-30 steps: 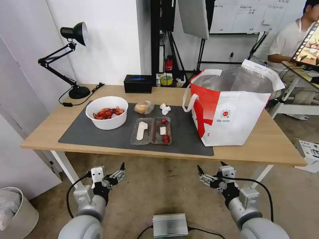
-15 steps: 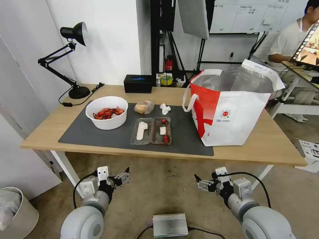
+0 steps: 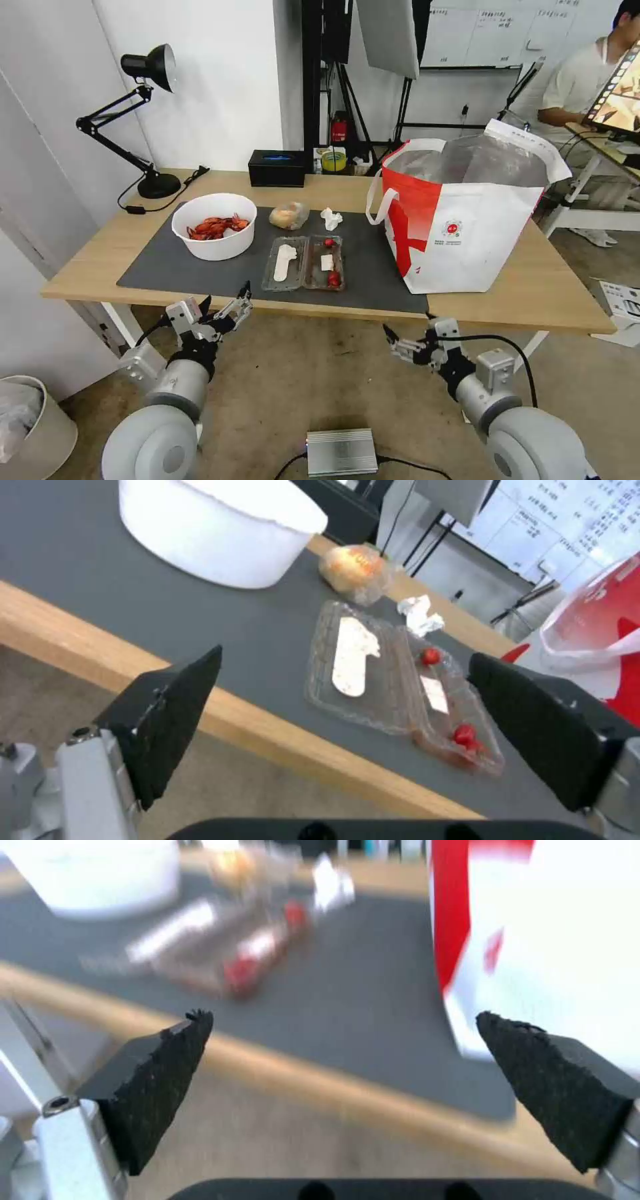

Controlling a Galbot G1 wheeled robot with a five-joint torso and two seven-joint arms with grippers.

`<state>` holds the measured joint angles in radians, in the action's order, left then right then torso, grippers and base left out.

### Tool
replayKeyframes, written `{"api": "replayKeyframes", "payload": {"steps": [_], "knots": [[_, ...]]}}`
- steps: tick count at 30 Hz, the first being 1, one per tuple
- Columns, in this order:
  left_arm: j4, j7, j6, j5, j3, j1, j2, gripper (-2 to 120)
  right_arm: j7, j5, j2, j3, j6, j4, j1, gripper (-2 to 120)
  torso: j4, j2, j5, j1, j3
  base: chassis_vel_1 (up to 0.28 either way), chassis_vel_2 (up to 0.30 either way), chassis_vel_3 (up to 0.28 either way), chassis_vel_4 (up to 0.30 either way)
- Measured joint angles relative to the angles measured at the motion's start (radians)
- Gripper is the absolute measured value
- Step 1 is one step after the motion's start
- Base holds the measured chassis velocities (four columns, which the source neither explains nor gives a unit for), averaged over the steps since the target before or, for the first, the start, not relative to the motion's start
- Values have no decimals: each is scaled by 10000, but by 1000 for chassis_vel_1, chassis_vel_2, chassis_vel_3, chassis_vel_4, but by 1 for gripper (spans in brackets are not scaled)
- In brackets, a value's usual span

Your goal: Pick up the trash from the table and place it into the takeout bag.

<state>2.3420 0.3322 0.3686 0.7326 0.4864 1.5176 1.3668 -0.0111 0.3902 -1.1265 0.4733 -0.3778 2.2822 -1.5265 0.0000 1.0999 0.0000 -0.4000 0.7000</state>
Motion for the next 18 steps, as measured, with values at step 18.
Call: {"api": "replayKeyframes", "payload": {"steps": [18], "knots": [[-224,-21,93,194,-130,-26,37,100,-216,177,-37,-157,802,-238,483,100,0,0,0,0,0,0,0,0,0]]}}
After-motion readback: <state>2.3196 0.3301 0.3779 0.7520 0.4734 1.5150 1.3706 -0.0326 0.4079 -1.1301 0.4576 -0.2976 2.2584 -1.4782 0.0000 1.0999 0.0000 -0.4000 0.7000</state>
